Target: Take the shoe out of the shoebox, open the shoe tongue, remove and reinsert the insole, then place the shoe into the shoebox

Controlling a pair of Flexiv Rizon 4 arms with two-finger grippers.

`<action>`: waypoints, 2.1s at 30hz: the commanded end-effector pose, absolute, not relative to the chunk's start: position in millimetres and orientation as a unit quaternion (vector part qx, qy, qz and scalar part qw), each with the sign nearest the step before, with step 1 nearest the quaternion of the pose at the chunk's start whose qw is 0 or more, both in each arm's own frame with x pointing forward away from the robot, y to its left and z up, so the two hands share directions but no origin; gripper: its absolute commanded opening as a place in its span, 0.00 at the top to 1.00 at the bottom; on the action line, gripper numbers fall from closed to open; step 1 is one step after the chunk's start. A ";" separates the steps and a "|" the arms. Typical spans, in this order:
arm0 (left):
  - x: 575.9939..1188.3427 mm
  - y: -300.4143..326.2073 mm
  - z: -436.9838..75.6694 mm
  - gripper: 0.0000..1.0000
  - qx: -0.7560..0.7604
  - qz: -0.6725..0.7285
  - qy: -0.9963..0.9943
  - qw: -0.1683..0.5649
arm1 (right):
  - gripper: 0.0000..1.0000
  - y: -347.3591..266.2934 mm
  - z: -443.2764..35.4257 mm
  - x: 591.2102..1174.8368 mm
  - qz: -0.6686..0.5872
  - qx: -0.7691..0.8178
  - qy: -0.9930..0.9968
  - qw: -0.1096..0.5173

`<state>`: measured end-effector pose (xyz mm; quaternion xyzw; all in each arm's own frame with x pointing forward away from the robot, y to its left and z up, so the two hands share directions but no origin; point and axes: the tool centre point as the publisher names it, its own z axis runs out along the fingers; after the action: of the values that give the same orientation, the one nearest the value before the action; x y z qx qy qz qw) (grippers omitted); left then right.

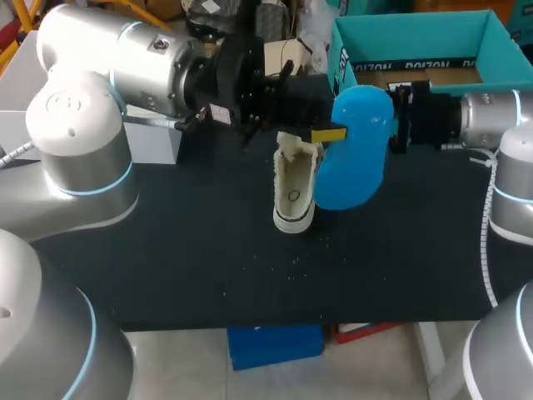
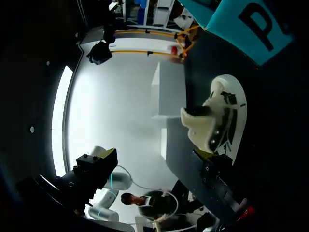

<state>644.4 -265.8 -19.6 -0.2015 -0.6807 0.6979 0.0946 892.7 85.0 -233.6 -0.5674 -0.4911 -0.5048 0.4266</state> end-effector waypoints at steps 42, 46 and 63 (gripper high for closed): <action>664.4 -257.1 -166.5 1.00 -0.432 0.640 -0.628 -0.093 | 0.00 86.6 -234.4 893.0 -0.505 -0.568 -0.491 0.426; 664.4 -257.1 -166.5 1.00 -0.432 0.640 -0.628 -0.093 | 0.00 86.6 -234.4 893.0 -0.505 -0.568 -0.491 0.426; 667.5 -252.0 -177.8 1.00 -0.493 0.613 -0.574 -0.228 | 0.00 86.6 -234.4 893.0 -0.505 -0.568 -0.491 0.426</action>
<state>671.8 -257.4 -169.3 -0.4576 -0.6186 0.6256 -0.1283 893.1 85.0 -233.3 -0.5673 -0.4912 -0.5047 0.4268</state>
